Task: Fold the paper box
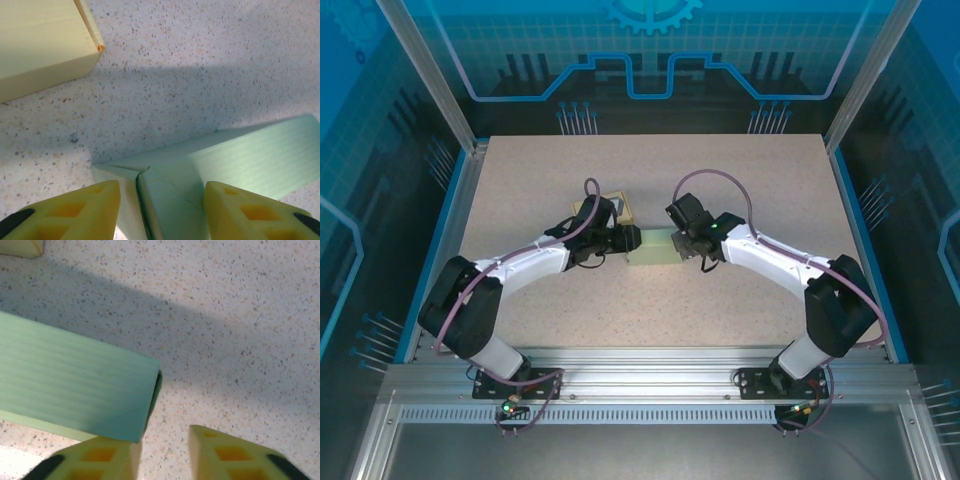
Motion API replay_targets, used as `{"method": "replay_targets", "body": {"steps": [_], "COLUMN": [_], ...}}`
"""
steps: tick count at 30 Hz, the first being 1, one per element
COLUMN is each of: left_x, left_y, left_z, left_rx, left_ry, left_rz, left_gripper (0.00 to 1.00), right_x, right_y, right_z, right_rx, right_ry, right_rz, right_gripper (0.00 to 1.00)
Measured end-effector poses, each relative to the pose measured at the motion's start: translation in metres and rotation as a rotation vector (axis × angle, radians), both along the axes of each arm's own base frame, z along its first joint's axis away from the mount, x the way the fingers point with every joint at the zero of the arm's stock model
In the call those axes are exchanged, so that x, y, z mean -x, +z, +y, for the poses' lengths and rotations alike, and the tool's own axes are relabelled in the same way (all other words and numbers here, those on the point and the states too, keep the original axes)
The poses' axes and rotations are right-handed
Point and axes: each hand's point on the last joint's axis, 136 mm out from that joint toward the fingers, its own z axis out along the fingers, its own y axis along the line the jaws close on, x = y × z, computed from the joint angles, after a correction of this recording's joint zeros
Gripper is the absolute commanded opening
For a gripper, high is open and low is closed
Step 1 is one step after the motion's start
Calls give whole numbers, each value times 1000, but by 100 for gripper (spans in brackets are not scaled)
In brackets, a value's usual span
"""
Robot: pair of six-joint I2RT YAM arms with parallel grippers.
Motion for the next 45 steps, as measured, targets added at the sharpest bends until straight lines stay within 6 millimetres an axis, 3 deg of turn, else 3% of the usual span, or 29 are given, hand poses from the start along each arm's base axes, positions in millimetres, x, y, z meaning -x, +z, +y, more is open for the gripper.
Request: {"method": "replay_targets", "body": {"steps": [9, 15, 19, 23, 26, 33, 40, 43, 45], "left_x": [-10, -11, -11, -12, -12, -7, 12, 26, 37], "left_y": [1, 1, 1, 2, 2, 2, 3, 2, -4], "left_z": [-13, -14, -14, -14, -14, -12, -6, -5, -4], "left_rx": [44, 51, 55, 63, 69, 88, 154, 194, 214], "left_ry": [7, 10, 12, 16, 19, 21, 13, -9, -21], "left_rz": [-51, -54, -58, -62, -67, -85, -138, -158, -147], "left_gripper": [40, 32, 29, 18, 16, 12, 21, 37, 42], "right_x": [13, -2, -22, -35, -30, -25, -10, 4, 13], "right_y": [30, 52, 44, 17, -8, -8, -7, -8, -9], "right_z": [12, 3, -8, -5, 0, 1, 1, 0, -1], "right_rx": [-139, -250, -336, -410, -446, -528, -589, -602, -607], "right_ry": [25, -48, -116, -139, -144, -125, -94, -77, -70], "right_rz": [-2, -26, 2, 70, 143, 106, 73, 78, 84], "right_gripper": [60, 62, 61, 50, 42, 30, 30, 32, 34]}}
